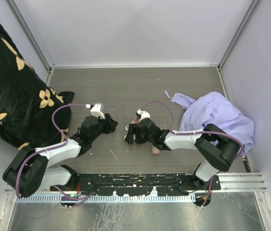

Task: Load the staples into the stapler
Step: Move the stapler to the center of the board.

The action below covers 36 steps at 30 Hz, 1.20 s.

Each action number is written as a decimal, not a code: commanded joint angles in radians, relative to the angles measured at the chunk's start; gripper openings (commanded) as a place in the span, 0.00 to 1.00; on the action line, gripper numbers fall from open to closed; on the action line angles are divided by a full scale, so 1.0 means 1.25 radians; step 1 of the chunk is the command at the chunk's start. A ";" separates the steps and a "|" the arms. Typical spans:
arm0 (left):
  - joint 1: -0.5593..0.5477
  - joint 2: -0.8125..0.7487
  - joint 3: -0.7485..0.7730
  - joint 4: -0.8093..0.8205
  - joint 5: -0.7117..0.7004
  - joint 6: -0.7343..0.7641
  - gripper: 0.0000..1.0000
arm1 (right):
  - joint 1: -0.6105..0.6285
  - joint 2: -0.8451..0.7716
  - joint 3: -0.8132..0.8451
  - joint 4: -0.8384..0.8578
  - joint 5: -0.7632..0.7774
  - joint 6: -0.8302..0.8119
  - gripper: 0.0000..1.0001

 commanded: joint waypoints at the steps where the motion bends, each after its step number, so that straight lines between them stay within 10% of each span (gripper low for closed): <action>1: 0.000 -0.027 -0.006 0.024 -0.031 0.021 0.47 | 0.000 0.033 0.026 0.069 -0.034 -0.027 0.74; 16: 0.005 -0.100 -0.028 -0.003 -0.089 0.041 0.51 | 0.104 0.223 0.217 0.035 -0.085 -0.110 0.68; 36: 0.008 -0.090 -0.014 -0.006 -0.050 0.064 0.58 | 0.068 0.066 0.235 -0.161 0.189 -0.425 0.61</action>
